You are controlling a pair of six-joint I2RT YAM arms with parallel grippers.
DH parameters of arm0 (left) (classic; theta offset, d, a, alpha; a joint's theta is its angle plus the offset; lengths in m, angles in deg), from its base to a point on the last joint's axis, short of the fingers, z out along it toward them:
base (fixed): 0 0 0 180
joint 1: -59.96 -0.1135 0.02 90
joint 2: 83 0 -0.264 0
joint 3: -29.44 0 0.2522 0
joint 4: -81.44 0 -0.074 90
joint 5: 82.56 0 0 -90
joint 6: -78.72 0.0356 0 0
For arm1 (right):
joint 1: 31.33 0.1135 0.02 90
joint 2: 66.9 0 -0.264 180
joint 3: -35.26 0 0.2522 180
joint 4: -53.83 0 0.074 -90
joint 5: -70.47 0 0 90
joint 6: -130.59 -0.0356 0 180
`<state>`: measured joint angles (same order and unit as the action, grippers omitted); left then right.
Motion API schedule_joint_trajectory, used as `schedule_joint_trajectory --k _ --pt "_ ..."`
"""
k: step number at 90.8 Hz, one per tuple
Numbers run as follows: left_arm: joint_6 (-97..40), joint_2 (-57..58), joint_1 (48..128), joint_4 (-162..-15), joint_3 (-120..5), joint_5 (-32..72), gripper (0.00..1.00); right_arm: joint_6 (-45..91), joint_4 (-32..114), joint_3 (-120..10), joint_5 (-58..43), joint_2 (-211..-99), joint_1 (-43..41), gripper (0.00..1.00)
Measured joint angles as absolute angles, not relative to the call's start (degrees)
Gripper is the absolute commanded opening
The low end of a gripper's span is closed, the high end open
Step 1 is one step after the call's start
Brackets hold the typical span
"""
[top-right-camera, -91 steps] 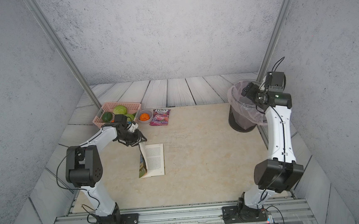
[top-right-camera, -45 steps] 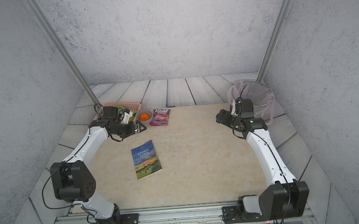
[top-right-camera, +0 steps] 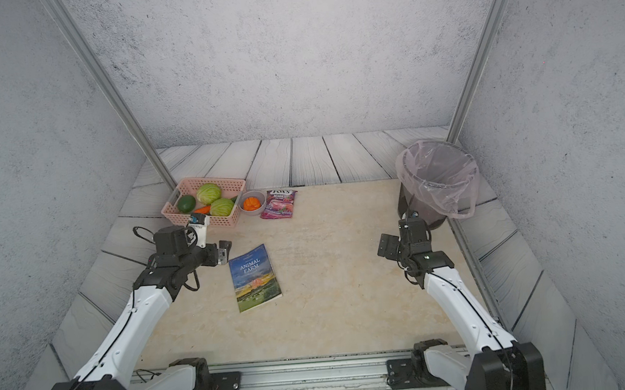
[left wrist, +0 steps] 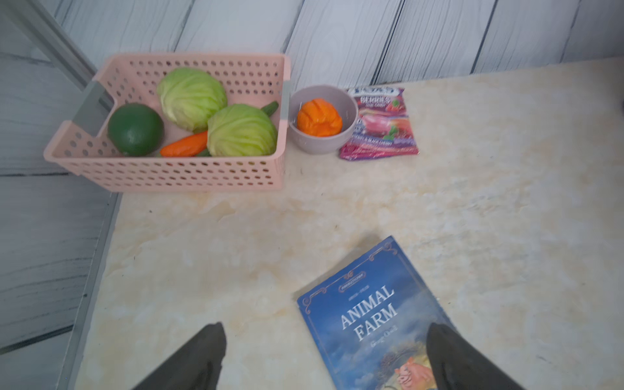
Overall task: Peel off the used sticky note
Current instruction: Reset both arms
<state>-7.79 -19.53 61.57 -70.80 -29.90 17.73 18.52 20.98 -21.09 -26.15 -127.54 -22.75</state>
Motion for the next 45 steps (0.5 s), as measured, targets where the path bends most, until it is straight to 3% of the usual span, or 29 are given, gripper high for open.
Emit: schedule_joint_trajectory --k 26,45 --pt "-7.4 -16.4 60.0 -92.0 -13.6 17.1 0.98 25.2 34.9 -11.7 -30.6 -123.5 -22.7 1.00" --pt "-8.9 -6.7 59.9 -114.8 -5.6 14.7 0.98 28.2 41.2 -8.2 -34.8 -123.5 -22.7 1.00"
